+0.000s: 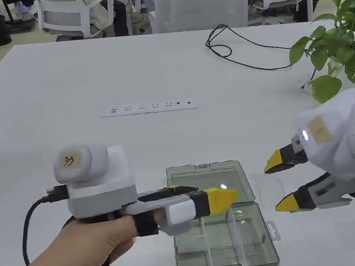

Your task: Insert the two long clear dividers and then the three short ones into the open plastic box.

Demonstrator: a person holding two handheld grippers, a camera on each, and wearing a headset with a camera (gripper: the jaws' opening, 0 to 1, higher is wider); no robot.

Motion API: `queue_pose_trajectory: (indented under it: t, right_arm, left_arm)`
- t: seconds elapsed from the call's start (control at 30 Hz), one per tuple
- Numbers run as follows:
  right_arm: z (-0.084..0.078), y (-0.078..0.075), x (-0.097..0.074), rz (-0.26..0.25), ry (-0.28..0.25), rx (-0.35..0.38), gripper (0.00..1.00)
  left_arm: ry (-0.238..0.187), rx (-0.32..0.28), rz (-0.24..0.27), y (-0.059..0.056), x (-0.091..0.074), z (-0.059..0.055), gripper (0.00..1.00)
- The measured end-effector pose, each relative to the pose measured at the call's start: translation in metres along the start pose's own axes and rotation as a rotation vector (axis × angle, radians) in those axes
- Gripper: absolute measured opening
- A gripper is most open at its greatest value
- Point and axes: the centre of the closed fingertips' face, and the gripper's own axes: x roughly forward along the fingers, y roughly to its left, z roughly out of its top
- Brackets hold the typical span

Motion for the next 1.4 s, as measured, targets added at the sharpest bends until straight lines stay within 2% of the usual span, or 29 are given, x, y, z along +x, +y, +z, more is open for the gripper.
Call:
queue_pose_trajectory:
  t: [0.23,0.37,0.57,0.7,0.97,1.2,1.4]
  right_arm:
    - [0.018,0.002,-0.002,-0.005,-0.023,-0.005,0.33]
    - [0.026,0.004,-0.002,-0.004,-0.029,-0.013,0.33]
    - [0.035,0.007,-0.002,-0.002,-0.039,-0.022,0.33]
    - [0.04,0.008,-0.002,0.003,-0.046,-0.022,0.33]
    - [0.039,0.01,-0.001,0.006,-0.032,-0.036,0.33]
    - [0.038,0.011,-0.001,0.01,-0.027,-0.037,0.33]
    - [0.04,0.01,-0.001,0.006,-0.034,-0.046,0.33]
  left_arm:
    - [0.022,-0.088,-0.033,-0.01,0.012,-0.007,0.34]
    - [0.038,-0.117,-0.047,-0.015,0.018,-0.012,0.3]
    - [0.032,-0.17,-0.067,-0.021,0.022,-0.014,0.19]
    - [0.051,-0.178,-0.081,-0.026,0.025,-0.018,0.12]
    - [0.057,-0.179,-0.093,-0.028,0.026,-0.02,0.01]
    - [0.058,-0.183,-0.098,-0.029,0.026,-0.021,0.0]
    - [0.047,-0.21,-0.098,-0.03,0.025,-0.02,0.0]
